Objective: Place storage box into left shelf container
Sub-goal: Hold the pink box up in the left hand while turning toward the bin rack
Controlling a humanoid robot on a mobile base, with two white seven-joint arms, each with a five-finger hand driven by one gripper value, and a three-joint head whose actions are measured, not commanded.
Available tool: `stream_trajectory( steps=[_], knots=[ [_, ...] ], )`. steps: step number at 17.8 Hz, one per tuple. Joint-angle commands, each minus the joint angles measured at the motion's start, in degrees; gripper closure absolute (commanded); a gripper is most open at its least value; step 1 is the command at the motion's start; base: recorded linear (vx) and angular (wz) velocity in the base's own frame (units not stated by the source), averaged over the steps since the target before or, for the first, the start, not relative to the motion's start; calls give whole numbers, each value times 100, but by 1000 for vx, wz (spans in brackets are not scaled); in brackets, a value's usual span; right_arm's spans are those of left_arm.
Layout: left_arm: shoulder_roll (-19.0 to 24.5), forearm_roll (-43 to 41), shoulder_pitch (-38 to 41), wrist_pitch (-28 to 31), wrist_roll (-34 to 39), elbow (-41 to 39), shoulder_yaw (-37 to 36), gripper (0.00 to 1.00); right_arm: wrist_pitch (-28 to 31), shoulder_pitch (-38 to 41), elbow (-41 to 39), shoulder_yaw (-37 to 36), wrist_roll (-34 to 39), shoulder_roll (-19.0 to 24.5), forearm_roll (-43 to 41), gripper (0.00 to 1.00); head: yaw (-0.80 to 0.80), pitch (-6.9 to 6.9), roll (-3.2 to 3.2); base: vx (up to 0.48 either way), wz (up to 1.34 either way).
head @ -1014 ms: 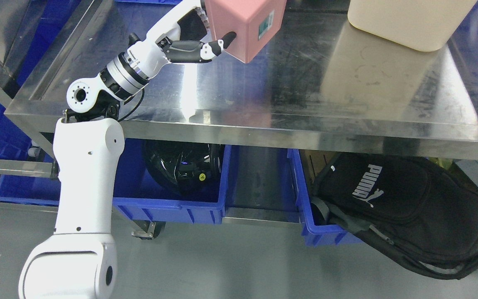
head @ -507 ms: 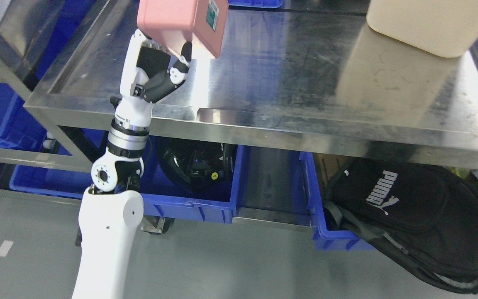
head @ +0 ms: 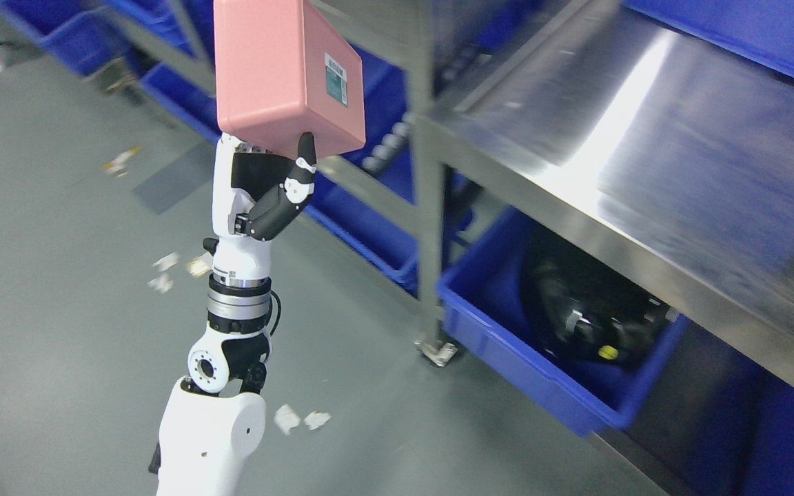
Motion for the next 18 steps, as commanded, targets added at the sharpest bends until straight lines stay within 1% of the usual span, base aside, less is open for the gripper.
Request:
stream_trajectory(
  steps=[1,4,8,13,18],
  knots=[
    [96,12,604,-188,41,-621,-636,98,-5,54,-100,-26,53,-100,9,0,0,0,0,230,1711],
    [96,12,745,-346,41,-621,-531,98,-5,54,-100,-26,53,-100,9,0,0,0,0,273,1899],
    [96,20,754,-381,41,-621,-373,98,-5,54,-100,-26,53,-100,9,0,0,2,0,378,1356],
    [96,20,798,-443,41,-621,-373,98,-5,54,-100,-26,53,-100,9,0,0,2,0,405,618],
    [96,20,842,-452,41,-621,-373,98,-5,54,-100,-26,53,-100,9,0,0,3,0,473,154]
  ],
)
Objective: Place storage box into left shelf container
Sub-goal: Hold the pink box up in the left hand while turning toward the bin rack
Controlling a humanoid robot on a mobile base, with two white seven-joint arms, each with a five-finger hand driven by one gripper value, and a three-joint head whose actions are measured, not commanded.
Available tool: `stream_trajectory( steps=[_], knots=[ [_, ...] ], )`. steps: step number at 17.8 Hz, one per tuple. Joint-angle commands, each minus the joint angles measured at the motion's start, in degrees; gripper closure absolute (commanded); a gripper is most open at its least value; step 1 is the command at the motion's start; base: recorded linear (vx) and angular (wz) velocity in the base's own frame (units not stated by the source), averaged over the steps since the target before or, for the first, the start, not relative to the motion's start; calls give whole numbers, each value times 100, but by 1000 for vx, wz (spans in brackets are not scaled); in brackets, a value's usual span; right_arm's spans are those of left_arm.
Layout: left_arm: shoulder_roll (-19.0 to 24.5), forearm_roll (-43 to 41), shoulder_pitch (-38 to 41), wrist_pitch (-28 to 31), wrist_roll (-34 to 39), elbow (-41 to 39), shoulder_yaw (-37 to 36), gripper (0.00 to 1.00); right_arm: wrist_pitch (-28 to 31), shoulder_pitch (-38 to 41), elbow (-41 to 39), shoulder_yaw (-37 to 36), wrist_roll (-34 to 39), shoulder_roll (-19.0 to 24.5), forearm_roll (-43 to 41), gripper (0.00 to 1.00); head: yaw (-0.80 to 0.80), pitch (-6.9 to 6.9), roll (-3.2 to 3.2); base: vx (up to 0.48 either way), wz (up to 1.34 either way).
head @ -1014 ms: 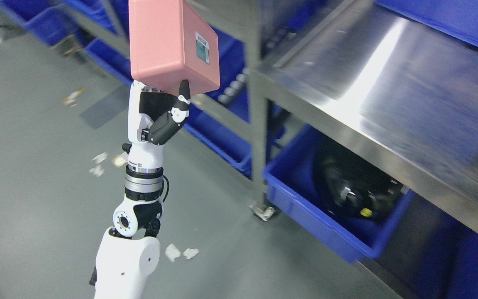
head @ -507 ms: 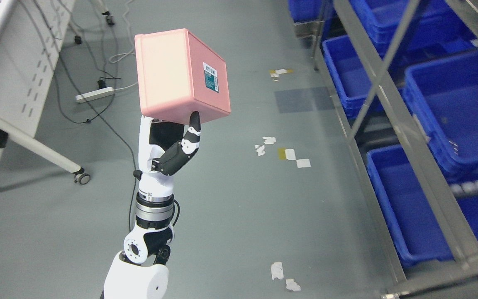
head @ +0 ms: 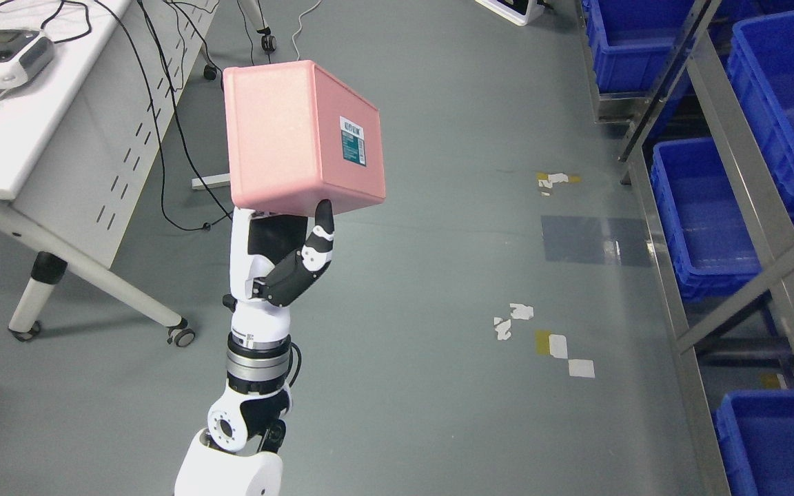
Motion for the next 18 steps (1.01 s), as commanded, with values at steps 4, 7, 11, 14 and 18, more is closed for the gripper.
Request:
stream_trajectory(
  steps=[4,7,11,14,18],
  knots=[
    [100,1,106,-43,-6,-93,-40,98,-5,53,-100,-26,-3,-100,9,0,0,0,0,530,20],
    [100,1,115,-51,-67,-93,-84,98,-5,53,-100,-26,-3,-100,9,0,0,1,0,530,107],
    [100,1,185,-51,-76,-93,-154,98,-5,53,-100,-26,-3,-100,9,0,0,2,0,549,87],
    [100,1,387,-51,-259,-93,-268,98,-5,53,-100,-26,-3,-100,9,0,0,3,0,555,76],
    [100,1,449,-51,-331,-93,-277,98,-5,53,-100,-26,-3,-100,9,0,0,3,0,513,54]
  ],
)
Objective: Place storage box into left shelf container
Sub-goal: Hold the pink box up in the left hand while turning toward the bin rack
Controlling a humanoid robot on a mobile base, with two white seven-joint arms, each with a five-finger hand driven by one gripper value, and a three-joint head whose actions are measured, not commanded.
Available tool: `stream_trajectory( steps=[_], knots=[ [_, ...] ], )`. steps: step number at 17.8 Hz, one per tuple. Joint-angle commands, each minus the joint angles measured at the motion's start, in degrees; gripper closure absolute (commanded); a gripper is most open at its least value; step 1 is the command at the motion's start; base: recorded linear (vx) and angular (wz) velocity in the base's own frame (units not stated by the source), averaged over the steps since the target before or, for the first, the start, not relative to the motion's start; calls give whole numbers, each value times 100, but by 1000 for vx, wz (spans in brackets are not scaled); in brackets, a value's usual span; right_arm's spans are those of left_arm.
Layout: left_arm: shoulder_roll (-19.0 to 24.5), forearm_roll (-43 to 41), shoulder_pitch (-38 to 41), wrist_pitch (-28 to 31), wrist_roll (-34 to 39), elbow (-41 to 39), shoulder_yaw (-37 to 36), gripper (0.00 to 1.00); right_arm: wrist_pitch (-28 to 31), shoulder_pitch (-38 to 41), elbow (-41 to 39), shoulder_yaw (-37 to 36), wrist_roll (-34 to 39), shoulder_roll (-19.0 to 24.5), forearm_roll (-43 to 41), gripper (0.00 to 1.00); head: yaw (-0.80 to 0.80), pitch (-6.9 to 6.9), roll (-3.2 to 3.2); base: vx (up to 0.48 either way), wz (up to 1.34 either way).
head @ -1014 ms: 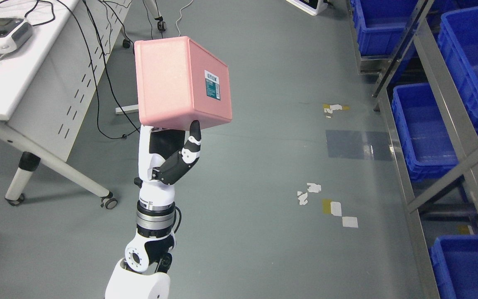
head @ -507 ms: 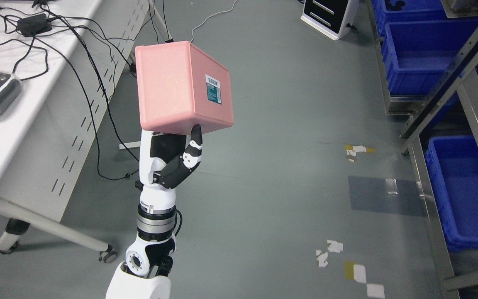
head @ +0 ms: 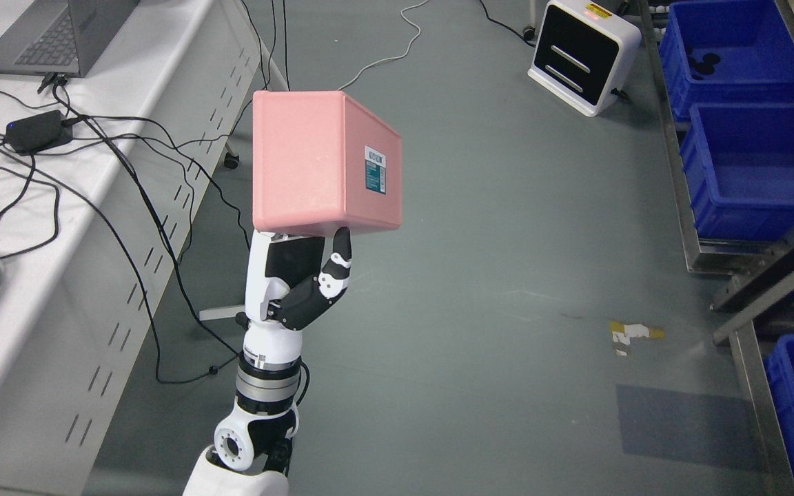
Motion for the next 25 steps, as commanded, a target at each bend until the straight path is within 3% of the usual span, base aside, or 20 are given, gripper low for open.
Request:
stream_trajectory(
  steps=[1,10,20,25],
  knots=[
    [100,0,165,6,-41,-15,-121,98,-5,53,-100,-27,1,-100,9,0,0,0,0,528,43],
    [100,-9,402,6,-287,3,-490,98,-5,53,-100,-27,1,-100,9,0,0,2,0,488,-262],
    [100,-105,1605,15,-1175,108,-482,97,-5,53,-100,-27,1,-100,9,0,0,2,0,380,-1349],
    [571,-193,2116,15,-1437,310,88,97,-5,53,-100,-27,1,-100,9,0,0,2,0,237,-1259]
  ],
)
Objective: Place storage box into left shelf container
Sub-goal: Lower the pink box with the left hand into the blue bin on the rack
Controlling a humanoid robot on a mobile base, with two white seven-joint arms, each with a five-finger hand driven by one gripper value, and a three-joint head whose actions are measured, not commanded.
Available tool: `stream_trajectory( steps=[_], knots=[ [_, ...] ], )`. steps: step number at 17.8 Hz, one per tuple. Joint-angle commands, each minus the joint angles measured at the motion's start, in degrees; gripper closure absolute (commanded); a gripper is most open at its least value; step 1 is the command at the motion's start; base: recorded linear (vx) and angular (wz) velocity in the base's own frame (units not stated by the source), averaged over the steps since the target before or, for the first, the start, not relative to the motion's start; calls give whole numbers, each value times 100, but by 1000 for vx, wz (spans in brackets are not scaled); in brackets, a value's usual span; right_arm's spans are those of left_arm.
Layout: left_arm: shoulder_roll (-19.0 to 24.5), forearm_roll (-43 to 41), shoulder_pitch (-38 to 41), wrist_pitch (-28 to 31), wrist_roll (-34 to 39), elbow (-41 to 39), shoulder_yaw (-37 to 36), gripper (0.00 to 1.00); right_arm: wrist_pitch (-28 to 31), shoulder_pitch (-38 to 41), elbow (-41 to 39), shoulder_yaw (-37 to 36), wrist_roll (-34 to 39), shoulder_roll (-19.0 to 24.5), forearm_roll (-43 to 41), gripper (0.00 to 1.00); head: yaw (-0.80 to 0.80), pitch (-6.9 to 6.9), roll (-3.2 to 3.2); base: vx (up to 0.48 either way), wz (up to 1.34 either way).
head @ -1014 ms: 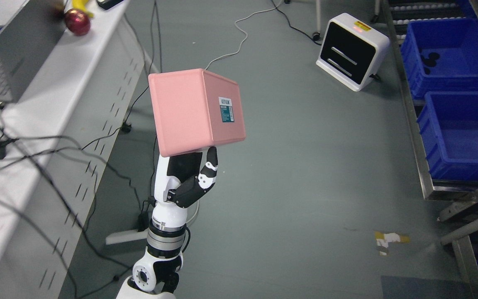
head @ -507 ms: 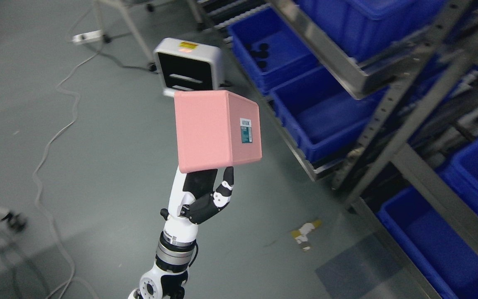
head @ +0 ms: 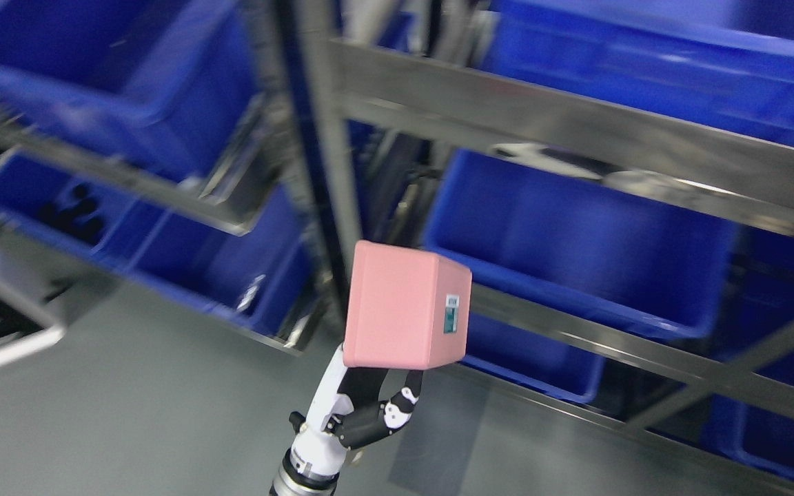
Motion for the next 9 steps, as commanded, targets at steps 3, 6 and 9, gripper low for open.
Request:
stream_trajectory(
  steps=[3,6,9],
  knots=[
    [551,-89,318,167,-299,448,1233,97,-5,51,-100,-26,1,-100,9,0,0,0,0,193,-1049],
    [875,-501,-463,755,-622,825,1709,97,-5,51,-100,-26,1,-100,9,0,0,0,0,145,-852],
    [964,-1369,-1421,1002,-1264,1563,1894,97,-5,51,-100,-26,1,-100,9,0,0,0,0,135,-512]
  ],
)
